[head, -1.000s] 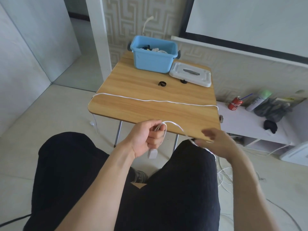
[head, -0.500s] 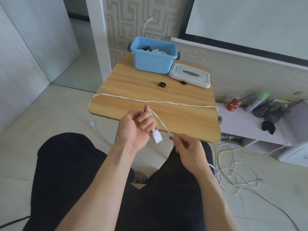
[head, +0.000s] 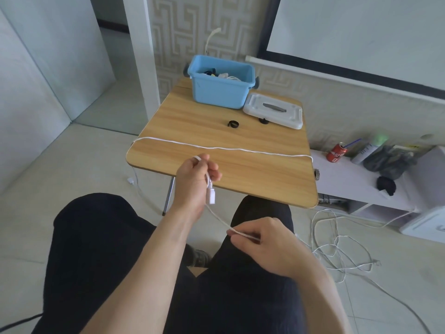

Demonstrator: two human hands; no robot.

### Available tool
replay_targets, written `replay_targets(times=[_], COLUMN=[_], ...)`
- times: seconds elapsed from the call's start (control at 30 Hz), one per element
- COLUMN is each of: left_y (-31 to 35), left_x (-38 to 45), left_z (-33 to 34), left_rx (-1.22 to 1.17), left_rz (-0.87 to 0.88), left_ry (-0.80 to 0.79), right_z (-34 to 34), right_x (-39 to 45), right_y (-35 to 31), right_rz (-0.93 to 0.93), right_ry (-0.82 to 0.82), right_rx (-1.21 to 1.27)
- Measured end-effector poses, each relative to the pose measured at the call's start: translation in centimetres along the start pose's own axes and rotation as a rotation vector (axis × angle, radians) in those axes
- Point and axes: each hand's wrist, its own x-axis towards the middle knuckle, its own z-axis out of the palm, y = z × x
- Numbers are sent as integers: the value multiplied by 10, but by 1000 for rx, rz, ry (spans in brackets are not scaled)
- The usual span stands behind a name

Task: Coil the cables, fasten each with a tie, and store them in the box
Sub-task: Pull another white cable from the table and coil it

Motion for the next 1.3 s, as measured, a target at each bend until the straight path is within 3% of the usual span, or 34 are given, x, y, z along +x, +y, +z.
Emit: replay_targets(times=[0.13,0.23,0.37,0.43,0.6,0.67,0.8,0.9,0.97,1.07,1.17,1.23,1.3], left_y=[-1,5,4,3,4,0,-19,-24,-24,-23,-15,-10,-8], left_x=[-10,-14,-22,-23,-21,-19,-1,5,6,0,-13,-22,-24], left_z=[8,10,8,7,5,6,9,6,4,3,0,0,3], left_rx=[158,296,460,392,175,110,-285,-588,-654,-320,241,360,314], left_rz=[20,-139,-367,-467,-444,-414,-486,-425,-366,-368,-402,-457,-517], left_ry=[-207,-451,-912,-1006,-833,-660,-130,103,162,-26,-517,-816,-898], right_z=[-10,-18,-31,-38,-44,-46,-50,-51,-50,-46,-43,-41,-38], right_x=[-1,1,4,8,11,9,4,-1,-4,-2,10,20,26], right_y=[-10,-14,-14,-11,-3,-3,-3,-5,-7,-9,-8,-1,7], right_rz=[-33,-22,-9,6,60,71,45,50,55,10,-39,-7,69], right_ry=[135,356,415,449,593,572,365,203,134,235,500,682,820], right_rx=[77,198,303,308,261,250,218,155,137,189,274,352,402])
